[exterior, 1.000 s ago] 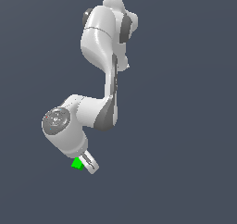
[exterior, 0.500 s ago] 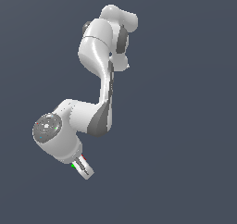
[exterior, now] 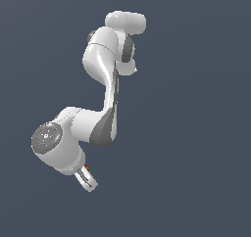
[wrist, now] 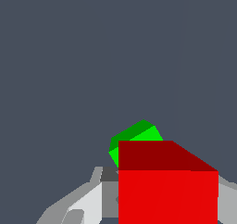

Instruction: Stack the red cube on top of the green cube.

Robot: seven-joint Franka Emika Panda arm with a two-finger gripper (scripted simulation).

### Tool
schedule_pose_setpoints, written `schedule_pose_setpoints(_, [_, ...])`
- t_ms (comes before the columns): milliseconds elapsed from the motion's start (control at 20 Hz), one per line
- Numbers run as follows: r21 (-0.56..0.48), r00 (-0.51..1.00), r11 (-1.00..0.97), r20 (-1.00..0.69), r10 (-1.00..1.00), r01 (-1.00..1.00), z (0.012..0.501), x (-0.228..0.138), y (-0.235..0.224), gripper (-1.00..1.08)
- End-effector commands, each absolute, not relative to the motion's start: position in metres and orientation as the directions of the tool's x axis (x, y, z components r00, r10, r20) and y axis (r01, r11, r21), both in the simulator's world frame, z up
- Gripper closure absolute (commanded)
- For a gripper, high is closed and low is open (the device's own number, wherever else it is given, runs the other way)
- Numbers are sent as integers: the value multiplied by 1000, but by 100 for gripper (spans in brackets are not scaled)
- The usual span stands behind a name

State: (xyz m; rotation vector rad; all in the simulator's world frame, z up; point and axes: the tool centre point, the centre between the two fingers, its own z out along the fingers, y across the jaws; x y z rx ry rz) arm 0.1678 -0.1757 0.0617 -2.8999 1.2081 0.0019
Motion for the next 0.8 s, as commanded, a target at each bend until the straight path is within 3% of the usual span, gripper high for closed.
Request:
schedule_pose_setpoints(0, [0,704,-704,0,-710,-710,62,169,-176,108])
schedule_pose_setpoints(250, [0,704,-704,0,-710,-710,62,169,-176,108])
schedule_pose_setpoints(300, [0,704,-704,0,-710,-710,62,169,-176,-92])
schedule_pose_setpoints(750, [0,704,-704,0,-710,-710,62,169,-176,-92])
